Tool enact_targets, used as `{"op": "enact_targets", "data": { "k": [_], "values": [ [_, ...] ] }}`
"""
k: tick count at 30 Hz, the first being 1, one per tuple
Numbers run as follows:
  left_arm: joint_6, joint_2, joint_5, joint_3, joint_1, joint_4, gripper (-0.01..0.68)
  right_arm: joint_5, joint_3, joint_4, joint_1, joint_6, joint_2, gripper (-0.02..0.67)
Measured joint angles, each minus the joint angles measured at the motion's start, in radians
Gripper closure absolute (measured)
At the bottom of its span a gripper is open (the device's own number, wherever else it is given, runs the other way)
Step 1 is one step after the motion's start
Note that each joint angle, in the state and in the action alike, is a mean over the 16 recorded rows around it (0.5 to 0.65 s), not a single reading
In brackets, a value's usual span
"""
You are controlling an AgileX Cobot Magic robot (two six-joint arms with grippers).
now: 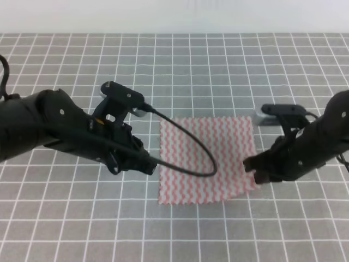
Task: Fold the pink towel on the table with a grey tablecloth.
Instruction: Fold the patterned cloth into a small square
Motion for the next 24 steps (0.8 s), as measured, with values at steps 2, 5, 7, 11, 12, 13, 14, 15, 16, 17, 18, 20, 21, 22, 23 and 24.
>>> {"op": "enact_targets", "data": {
  "k": [2, 5, 7, 11, 12, 13, 14, 15, 16, 17, 18, 20, 21, 22, 23, 24],
  "values": [
    [0.014, -0.002, 0.012, 0.0, 0.0, 0.018, 0.672, 0.002, -0.013, 0.0, 0.0, 0.0, -0.006, 0.663],
    [0.044, -0.004, 0.036, 0.0, 0.0, 0.044, 0.655, 0.005, -0.036, -0.001, 0.0, 0.0, -0.01, 0.663],
    [0.072, -0.006, 0.055, 0.0, -0.001, 0.059, 0.627, 0.007, -0.052, -0.001, 0.0, 0.0, -0.012, 0.663],
    [0.137, -0.008, 0.094, 0.0, -0.013, 0.083, 0.55, 0.008, -0.081, 0.0, 0.0, 0.0, -0.015, 0.664],
    [0.155, -0.007, 0.102, 0.0, -0.017, 0.086, 0.528, 0.007, -0.086, 0.0, 0.0, 0.0, -0.013, 0.664],
    [0.175, -0.007, 0.109, 0.0, -0.025, 0.089, 0.505, 0.005, -0.091, 0.0, 0.0, 0.0, -0.013, 0.664],
    [0.195, -0.007, 0.117, 0.0, -0.032, 0.092, 0.481, 0.004, -0.095, 0.0, 0.0, 0.0, -0.015, 0.664],
    [0.215, -0.006, 0.122, 0.0, -0.04, 0.093, 0.457, 0.002, -0.099, 0.0, 0.0, 0.0, -0.016, 0.664],
    [0.235, -0.006, 0.126, 0.0, -0.05, 0.095, 0.433, -0.001, -0.102, 0.0, -0.001, 0.0, -0.016, 0.664],
    [0.253, -0.005, 0.127, 0.0, -0.06, 0.095, 0.411, -0.003, -0.105, 0.0, -0.001, 0.0, -0.017, 0.664],
    [0.272, -0.005, 0.127, 0.0, -0.072, 0.096, 0.387, -0.007, -0.107, 0.0, -0.001, 0.0, -0.018, 0.664],
    [0.302, -0.006, 0.12, 0.0, -0.097, 0.101, 0.348, -0.013, -0.111, 0.0, -0.001, 0.0, -0.02, 0.664],
    [0.315, -0.006, 0.115, 0.0, -0.11, 0.104, 0.33, -0.018, -0.112, 0.001, -0.001, 0.0, -0.021, 0.664],
    [0.325, -0.006, 0.108, 0.0, -0.122, 0.11, 0.321, -0.022, -0.113, 0.001, -0.002, 0.0, -0.022, 0.664],
    [0.335, -0.006, 0.101, 0.0, -0.135, 0.115, 0.307, -0.026, -0.113, 0.001, -0.002, 0.0, -0.024, 0.664],
    [0.344, -0.006, 0.093, 0.0, -0.146, 0.121, 0.296, -0.031, -0.113, 0.001, -0.002, 0.0, -0.024, 0.664]
  ]
}}
